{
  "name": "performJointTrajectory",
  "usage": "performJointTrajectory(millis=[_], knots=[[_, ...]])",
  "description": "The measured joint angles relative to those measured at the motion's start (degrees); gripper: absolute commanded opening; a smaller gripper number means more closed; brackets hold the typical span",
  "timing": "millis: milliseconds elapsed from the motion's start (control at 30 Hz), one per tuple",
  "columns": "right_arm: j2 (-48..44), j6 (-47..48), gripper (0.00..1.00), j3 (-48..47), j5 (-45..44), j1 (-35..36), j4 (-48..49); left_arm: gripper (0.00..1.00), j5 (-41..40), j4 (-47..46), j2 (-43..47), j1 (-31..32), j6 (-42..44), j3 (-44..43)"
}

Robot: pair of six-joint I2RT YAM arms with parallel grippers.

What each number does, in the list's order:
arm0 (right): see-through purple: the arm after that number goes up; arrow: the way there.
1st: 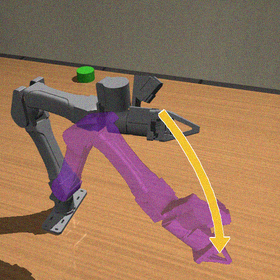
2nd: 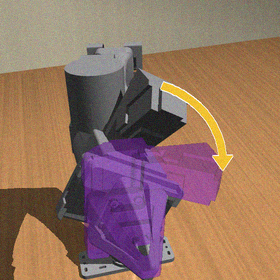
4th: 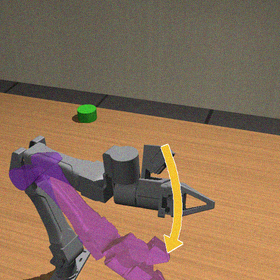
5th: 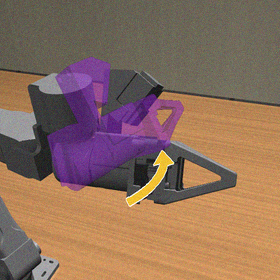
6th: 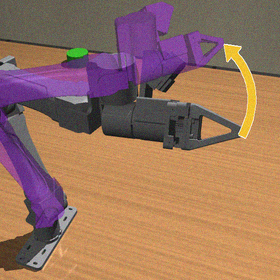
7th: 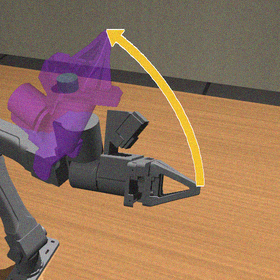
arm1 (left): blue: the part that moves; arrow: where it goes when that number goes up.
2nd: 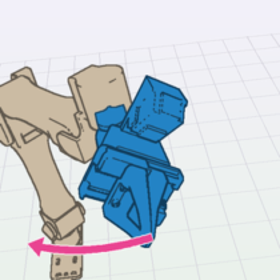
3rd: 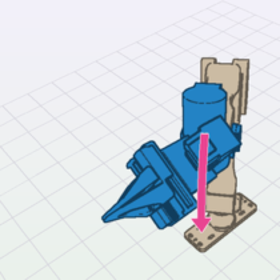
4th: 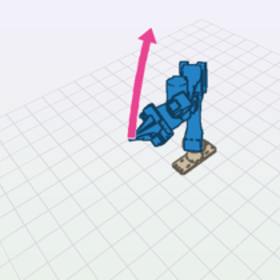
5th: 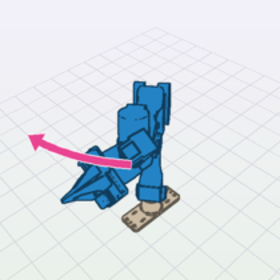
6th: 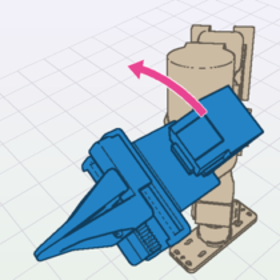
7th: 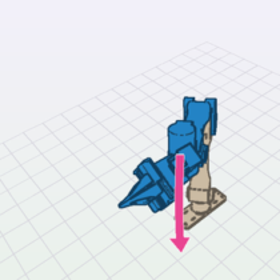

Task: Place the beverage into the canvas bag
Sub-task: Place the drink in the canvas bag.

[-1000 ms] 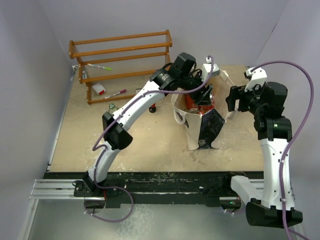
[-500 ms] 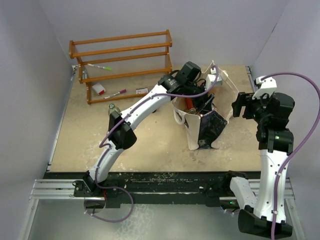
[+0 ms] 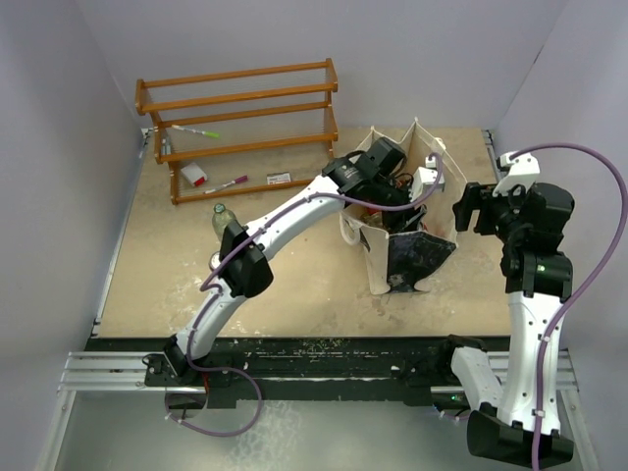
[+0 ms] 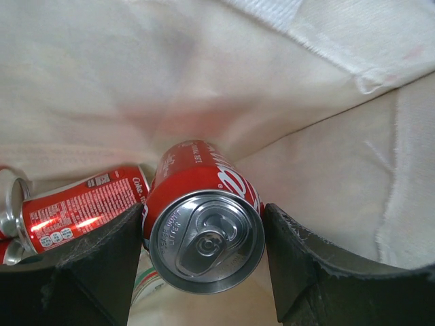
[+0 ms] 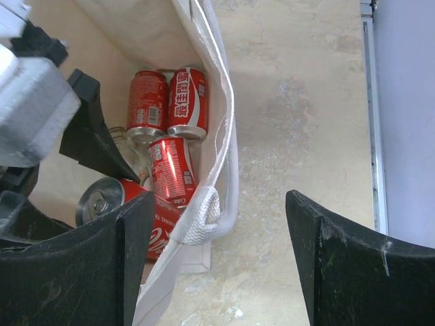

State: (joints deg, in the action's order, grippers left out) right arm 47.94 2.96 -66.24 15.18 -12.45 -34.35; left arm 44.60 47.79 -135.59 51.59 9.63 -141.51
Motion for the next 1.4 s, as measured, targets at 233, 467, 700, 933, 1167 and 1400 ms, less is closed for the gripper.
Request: performJointTrajectory(millis=[233, 467, 700, 933, 1167, 1400], knots=[[-0.15, -0.07, 0.79, 1.05, -0.02, 0.00, 0.09, 0.00, -3.63, 2.49, -3.04, 0.79, 4.28, 0.00], [-0.39, -0.50, 0.79, 1.14, -0.02, 0.00, 0.24, 0.00, -5.64, 2.97, -3.72, 1.84, 7.37, 0.35], [-0.48, -0.90, 0.79, 1.14, -0.17, -0.37, 0.42, 0.00, -7.69, 3.41, -3.65, 3.82, 12.33, 1.25], [-1.53, -1.09, 0.79, 1.81, -0.28, -1.01, 0.57, 0.00, -8.02, 7.10, -3.58, 4.33, 20.31, 1.77], [-2.25, -1.51, 0.79, 2.95, -0.28, -1.31, 0.59, 0.00, -11.04, 8.68, -3.08, 5.40, 24.20, 2.56], [-3.04, -1.55, 0.79, 3.04, -0.28, -1.49, 0.59, 0.00, -13.66, 8.63, -3.08, 7.10, 25.59, 2.56]])
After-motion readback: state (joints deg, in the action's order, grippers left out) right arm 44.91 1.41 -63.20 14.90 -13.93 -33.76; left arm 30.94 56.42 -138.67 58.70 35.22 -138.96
